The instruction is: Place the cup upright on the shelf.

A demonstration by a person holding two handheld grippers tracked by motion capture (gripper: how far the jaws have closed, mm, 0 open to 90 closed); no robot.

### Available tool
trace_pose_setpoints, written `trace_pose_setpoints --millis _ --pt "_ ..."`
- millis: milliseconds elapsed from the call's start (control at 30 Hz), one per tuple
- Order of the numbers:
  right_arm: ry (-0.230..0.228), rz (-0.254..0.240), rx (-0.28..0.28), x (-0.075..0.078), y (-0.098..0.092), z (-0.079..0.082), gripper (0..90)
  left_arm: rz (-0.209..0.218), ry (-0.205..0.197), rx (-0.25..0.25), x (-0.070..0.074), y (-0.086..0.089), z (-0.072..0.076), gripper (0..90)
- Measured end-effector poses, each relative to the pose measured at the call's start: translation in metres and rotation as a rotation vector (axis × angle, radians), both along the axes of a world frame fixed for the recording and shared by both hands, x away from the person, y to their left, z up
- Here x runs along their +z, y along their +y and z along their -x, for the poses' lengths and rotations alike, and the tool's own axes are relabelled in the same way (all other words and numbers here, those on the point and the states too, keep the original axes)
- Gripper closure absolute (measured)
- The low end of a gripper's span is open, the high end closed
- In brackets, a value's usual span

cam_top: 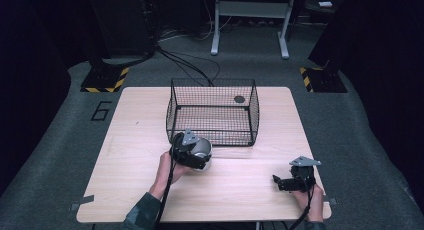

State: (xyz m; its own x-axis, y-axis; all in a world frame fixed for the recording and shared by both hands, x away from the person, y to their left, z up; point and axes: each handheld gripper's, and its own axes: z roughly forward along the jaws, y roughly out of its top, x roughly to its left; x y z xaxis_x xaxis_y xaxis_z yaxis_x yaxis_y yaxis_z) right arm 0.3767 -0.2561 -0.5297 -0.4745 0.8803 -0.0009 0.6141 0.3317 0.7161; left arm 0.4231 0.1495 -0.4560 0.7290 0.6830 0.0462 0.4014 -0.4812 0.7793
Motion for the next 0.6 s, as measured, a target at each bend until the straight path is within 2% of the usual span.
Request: trace_pose_setpoints --millis 400,433,600 --pt "-0.003 0.001 0.002 0.0 0.0 0.0 0.7 0.019 -0.024 0.001 0.006 0.002 0.007 6.2" --pt "-0.001 0.0 0.0 0.0 0.0 0.0 0.7 0.005 -0.024 -0.006 0.008 0.003 0.007 6.3" --pt "-0.001 0.0 0.0 0.0 0.0 0.0 0.7 0.004 -0.023 -0.01 0.011 0.005 0.008 6.2"
